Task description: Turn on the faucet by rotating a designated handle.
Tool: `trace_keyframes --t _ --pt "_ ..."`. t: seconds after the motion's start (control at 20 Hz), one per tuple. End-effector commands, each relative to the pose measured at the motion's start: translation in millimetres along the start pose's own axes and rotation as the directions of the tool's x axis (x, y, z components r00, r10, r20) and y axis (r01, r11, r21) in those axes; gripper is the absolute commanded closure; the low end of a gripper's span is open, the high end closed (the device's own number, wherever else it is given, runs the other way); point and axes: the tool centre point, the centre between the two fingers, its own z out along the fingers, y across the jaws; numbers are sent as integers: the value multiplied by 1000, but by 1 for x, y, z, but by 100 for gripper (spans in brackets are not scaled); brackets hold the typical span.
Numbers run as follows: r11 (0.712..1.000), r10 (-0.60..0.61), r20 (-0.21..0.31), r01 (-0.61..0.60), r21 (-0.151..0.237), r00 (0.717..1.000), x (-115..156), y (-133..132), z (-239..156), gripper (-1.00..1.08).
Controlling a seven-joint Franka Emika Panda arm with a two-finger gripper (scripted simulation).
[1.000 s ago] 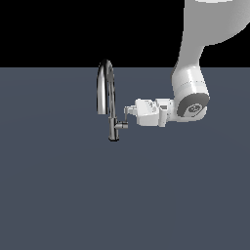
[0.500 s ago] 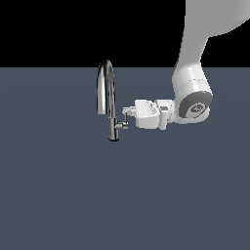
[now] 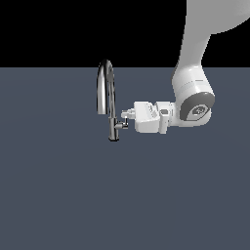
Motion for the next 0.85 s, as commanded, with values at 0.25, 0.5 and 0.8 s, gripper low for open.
trace_keyframes --t 0.25,0.5,0.8 --pt "1000 18 2 -18 1 1000 17 32 -7 108" --pt "1000 4 5 -4 -6 1000 31 32 -2 108" --pt "1000 17 2 -17 0 1000 64 45 -6 108"
